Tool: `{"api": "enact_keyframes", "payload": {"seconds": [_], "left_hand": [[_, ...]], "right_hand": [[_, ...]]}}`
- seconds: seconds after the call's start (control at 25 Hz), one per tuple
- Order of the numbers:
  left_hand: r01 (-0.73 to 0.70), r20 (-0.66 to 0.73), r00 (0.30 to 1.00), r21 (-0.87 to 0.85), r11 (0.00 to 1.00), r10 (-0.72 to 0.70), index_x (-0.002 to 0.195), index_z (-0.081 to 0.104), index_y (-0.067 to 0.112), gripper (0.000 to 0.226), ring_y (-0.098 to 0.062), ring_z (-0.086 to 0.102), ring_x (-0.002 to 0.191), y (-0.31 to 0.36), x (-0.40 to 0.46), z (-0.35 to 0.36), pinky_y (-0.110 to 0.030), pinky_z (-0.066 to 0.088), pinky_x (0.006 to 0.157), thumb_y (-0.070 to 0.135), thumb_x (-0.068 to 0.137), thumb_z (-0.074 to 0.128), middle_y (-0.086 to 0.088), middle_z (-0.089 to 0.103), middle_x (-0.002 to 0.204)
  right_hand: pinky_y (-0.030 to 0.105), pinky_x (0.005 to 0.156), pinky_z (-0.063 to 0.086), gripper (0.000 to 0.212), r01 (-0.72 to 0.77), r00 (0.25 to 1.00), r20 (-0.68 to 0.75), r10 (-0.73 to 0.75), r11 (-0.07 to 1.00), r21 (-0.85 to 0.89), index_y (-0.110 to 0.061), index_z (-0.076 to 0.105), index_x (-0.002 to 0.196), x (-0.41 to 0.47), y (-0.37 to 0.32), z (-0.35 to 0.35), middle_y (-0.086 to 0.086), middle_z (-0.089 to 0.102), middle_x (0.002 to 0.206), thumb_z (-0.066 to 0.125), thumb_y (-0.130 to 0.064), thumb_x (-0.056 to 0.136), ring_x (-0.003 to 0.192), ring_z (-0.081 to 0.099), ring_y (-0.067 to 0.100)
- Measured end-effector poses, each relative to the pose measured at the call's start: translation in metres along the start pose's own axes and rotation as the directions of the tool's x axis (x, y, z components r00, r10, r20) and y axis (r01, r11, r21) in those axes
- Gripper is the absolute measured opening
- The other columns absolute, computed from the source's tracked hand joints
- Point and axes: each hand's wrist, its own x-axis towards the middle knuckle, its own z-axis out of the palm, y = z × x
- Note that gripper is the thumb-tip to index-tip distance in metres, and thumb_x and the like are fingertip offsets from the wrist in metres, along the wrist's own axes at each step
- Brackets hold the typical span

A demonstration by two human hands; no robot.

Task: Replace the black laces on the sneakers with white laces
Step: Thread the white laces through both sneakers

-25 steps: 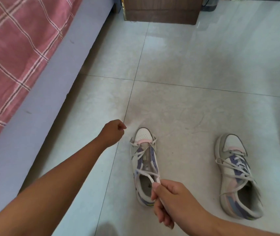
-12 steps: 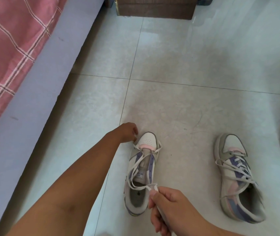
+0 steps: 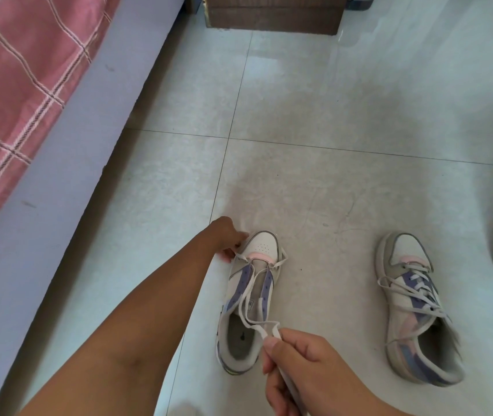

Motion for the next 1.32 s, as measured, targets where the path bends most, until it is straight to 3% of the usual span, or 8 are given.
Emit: {"api": "enact_keyframes", "payload": {"seconds": [0.16, 0.36, 0.48, 0.6, 0.8, 0.96, 1.08, 1.32], "left_hand": [[0.242, 0.212, 0.954, -0.114, 0.964, -0.214, 0.072, 0.05, 0.006, 0.027, -0.013, 0.051, 0.061, 0.003, -0.003, 0.0, -0.024, 0.048, 0.063, 0.017, 0.096, 0.052, -0.006, 0.053, 0.069], [0.145, 0.129, 0.982, -0.022, 0.989, -0.141, 0.065, 0.049, 0.006, 0.026, -0.012, 0.045, 0.053, 0.003, -0.006, 0.01, -0.02, 0.042, 0.054, 0.004, 0.091, 0.052, -0.007, 0.049, 0.061], [0.003, -0.017, 1.0, -0.386, 0.923, -0.01, 0.068, 0.057, 0.0, 0.02, -0.018, 0.055, 0.057, 0.004, -0.003, 0.011, -0.024, 0.048, 0.054, 0.001, 0.087, 0.05, -0.013, 0.058, 0.067], [-0.012, 0.07, 0.994, -0.706, 0.708, 0.087, 0.079, 0.061, 0.004, 0.015, -0.015, 0.06, 0.061, 0.008, -0.007, 0.006, -0.024, 0.048, 0.059, 0.007, 0.09, 0.051, -0.007, 0.064, 0.072], [-0.27, 0.005, 0.959, -0.294, 0.917, 0.283, 0.101, 0.058, 0.017, 0.019, -0.013, 0.053, 0.053, 0.026, -0.014, 0.0, -0.024, 0.045, 0.053, 0.008, 0.085, 0.061, -0.004, 0.063, 0.082], [-0.548, -0.207, 0.836, -0.244, 0.8, 0.509, 0.113, 0.061, 0.016, 0.029, -0.014, 0.059, 0.072, 0.038, -0.025, 0.006, -0.021, 0.048, 0.043, 0.006, 0.086, 0.061, -0.005, 0.06, 0.094], [-0.552, -0.333, 0.827, -0.325, 0.768, 0.454, 0.107, 0.062, 0.014, 0.017, -0.01, 0.062, 0.079, 0.036, -0.032, -0.003, -0.025, 0.052, 0.045, 0.011, 0.091, 0.057, -0.004, 0.063, 0.088], [-0.517, -0.341, 0.81, -0.029, 0.856, 0.478, 0.088, 0.066, 0.019, 0.015, -0.006, 0.06, 0.056, 0.007, -0.058, -0.049, -0.023, 0.052, 0.043, 0.008, 0.088, 0.056, 0.0, 0.056, 0.065]], "right_hand": [[0.02, 0.04, 0.031, 0.038, 0.008, 1.0, 0.006, -0.008, 1.0, -0.006, -0.016, 0.053, 0.062, -0.001, 0.001, 0.001, 0.006, 0.053, 0.044, 0.042, -0.023, 0.098, 0.034, 0.036, 0.013], [0.02, 0.039, 0.033, 0.037, 0.002, 1.0, 0.003, -0.002, 0.999, -0.035, -0.014, 0.053, 0.066, 0.001, 0.0, -0.001, 0.005, 0.054, 0.045, 0.041, -0.025, 0.099, 0.034, 0.039, 0.012], [0.021, 0.04, 0.033, 0.036, -0.004, 1.0, -0.005, 0.003, 0.999, -0.051, -0.014, 0.052, 0.067, 0.002, 0.002, -0.003, 0.005, 0.054, 0.045, 0.04, -0.025, 0.099, 0.035, 0.039, 0.013], [0.021, 0.039, 0.033, 0.035, -0.002, 1.0, -0.01, 0.002, 0.998, -0.063, -0.014, 0.052, 0.067, 0.003, 0.004, -0.003, 0.004, 0.054, 0.044, 0.041, -0.023, 0.099, 0.034, 0.039, 0.013], [0.019, 0.039, 0.034, 0.036, -0.024, 1.0, -0.001, 0.024, 0.997, -0.074, -0.015, 0.052, 0.065, 0.006, 0.008, -0.003, 0.003, 0.055, 0.045, 0.041, -0.023, 0.099, 0.034, 0.04, 0.011], [0.019, 0.039, 0.034, 0.037, -0.021, 1.0, 0.008, 0.022, 0.996, -0.083, -0.017, 0.052, 0.064, 0.006, 0.009, -0.004, 0.002, 0.055, 0.044, 0.041, -0.022, 0.099, 0.034, 0.041, 0.011], [0.019, 0.04, 0.035, 0.035, -0.014, 1.0, 0.011, 0.015, 0.996, -0.085, -0.016, 0.051, 0.066, 0.004, 0.007, -0.006, 0.001, 0.055, 0.044, 0.041, -0.023, 0.099, 0.034, 0.041, 0.011], [0.016, 0.044, 0.036, 0.041, 0.007, 0.997, 0.08, -0.001, 0.997, -0.072, -0.021, 0.054, 0.056, -0.01, 0.003, 0.008, -0.001, 0.057, 0.046, 0.045, -0.023, 0.096, 0.036, 0.043, 0.007]]}}
